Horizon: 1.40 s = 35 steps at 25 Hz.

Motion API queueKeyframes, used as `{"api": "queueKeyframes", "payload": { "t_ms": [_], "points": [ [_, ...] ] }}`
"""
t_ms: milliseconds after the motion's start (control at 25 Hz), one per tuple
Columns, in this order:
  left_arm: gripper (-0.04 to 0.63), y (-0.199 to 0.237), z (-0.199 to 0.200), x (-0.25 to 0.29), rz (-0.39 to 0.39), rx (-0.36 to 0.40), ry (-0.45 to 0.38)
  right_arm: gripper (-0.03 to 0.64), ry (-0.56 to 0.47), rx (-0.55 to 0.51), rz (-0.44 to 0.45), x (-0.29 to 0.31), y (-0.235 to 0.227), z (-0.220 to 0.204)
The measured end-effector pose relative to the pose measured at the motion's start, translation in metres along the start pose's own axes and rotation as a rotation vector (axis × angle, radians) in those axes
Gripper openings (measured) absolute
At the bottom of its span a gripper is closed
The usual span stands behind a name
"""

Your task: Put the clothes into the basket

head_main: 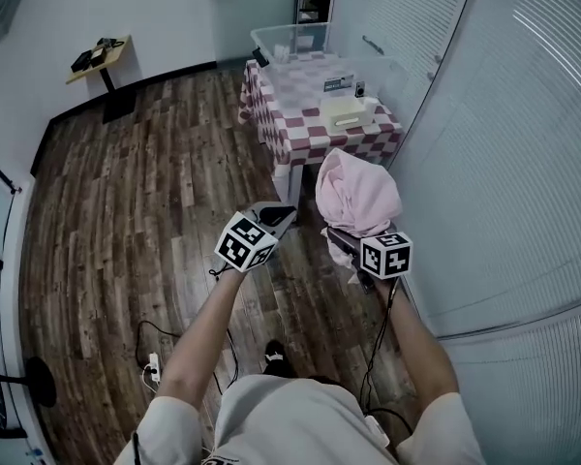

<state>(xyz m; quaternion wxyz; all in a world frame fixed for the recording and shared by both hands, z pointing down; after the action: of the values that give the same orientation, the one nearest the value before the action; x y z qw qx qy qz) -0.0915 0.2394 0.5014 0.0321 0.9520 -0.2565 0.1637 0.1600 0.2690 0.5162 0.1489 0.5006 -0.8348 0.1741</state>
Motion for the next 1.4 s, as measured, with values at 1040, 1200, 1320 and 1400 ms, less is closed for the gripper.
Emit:
{"api": "queueKeyframes", "payload": {
  "t_ms": [1040, 1200, 1320, 1400],
  "points": [
    [0.007, 0.209, 0.021, 0.093, 0.001, 0.007, 0.037, 0.545, -0.026, 0.028, 0.027, 0.195, -0.090, 0.105],
    [0.008, 0.244, 0.043, 0.107, 0.009, 0.042, 0.035, 0.545, -0.043, 0.023, 0.030, 0.221, -0.109, 0.133],
    [0.007, 0.272, 0.057, 0.120, 0.021, 0.053, 0.034, 0.545, -0.052, 0.022, 0.037, 0.243, -0.125, 0.150],
    [0.008, 0.289, 0.063, 0.132, 0.029, 0.059, 0.038, 0.543, -0.057, 0.033, 0.042, 0.258, -0.137, 0.161]
  ]
}}
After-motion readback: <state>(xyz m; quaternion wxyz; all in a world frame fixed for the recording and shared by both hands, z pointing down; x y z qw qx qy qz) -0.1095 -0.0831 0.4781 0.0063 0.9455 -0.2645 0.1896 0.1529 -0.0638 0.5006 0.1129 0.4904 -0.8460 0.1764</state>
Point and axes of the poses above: the fingertips, and each gripper's own axes: x forward along the fingers, y to its left, z out of its top, the point moved 10 cm from there along -x, backward along the fingers, and after that the axes turned 3 degrees about -z, right-handed, at the moved point
